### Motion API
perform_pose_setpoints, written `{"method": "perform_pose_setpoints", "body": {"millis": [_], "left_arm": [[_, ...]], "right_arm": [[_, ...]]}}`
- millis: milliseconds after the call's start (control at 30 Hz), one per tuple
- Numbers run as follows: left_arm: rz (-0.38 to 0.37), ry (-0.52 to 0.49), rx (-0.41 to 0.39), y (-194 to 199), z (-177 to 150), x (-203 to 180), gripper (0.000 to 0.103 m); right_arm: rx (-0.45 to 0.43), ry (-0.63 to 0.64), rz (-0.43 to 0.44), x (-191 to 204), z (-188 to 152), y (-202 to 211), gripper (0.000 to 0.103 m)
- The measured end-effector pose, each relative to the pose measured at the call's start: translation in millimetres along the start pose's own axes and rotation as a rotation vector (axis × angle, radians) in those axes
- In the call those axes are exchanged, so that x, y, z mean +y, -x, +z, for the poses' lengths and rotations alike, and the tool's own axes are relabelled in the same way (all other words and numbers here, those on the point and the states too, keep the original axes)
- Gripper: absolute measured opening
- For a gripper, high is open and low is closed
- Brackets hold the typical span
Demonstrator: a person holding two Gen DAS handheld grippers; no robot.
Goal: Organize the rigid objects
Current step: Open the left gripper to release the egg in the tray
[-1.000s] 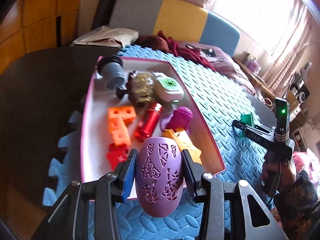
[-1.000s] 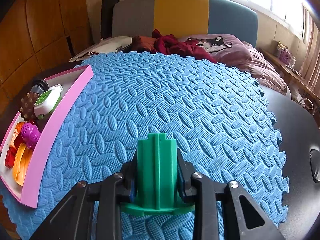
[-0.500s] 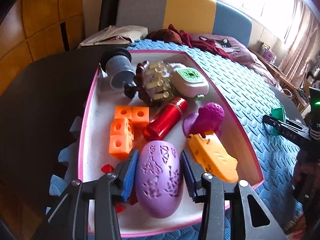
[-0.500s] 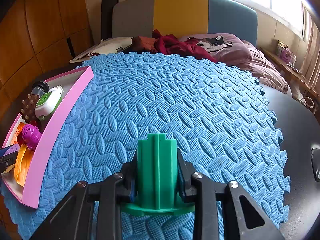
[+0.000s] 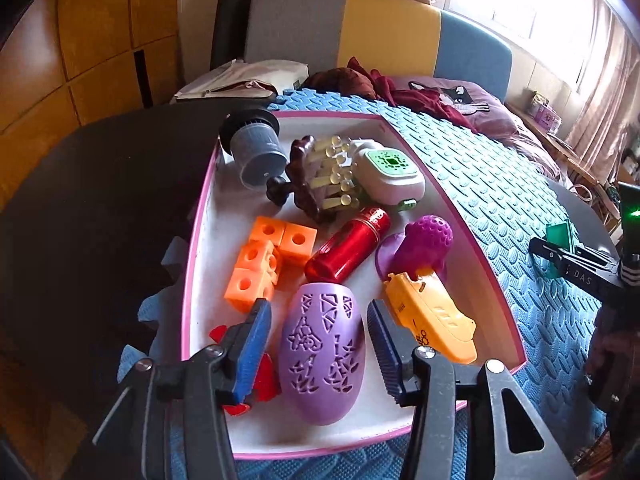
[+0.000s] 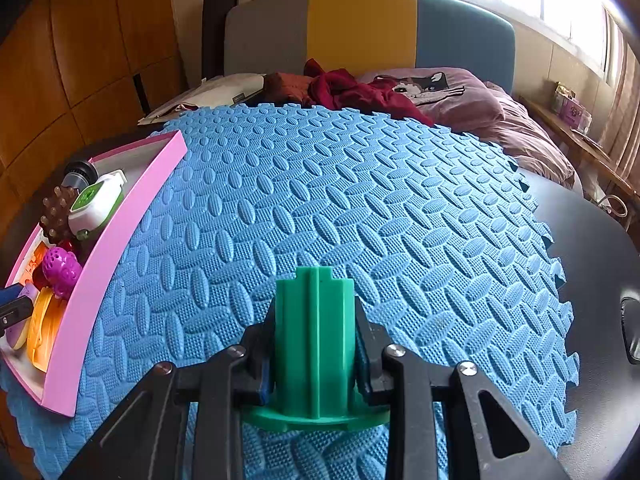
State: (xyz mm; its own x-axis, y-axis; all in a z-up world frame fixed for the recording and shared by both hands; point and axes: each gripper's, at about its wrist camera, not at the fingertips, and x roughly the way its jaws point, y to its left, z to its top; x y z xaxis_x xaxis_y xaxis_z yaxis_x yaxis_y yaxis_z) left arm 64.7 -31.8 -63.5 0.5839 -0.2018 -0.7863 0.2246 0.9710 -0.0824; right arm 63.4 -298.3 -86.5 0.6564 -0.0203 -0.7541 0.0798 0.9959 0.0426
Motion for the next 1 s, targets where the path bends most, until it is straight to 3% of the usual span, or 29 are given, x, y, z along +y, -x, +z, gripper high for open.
{"method": "perform_pose_setpoints", "body": {"millis": [1000], "left_arm": [[0.073, 0.130, -0.043, 48, -7, 43, 0.057]], "right_arm": [[0.005, 0.027, -0.048, 8, 0, 1, 0.029]]}}
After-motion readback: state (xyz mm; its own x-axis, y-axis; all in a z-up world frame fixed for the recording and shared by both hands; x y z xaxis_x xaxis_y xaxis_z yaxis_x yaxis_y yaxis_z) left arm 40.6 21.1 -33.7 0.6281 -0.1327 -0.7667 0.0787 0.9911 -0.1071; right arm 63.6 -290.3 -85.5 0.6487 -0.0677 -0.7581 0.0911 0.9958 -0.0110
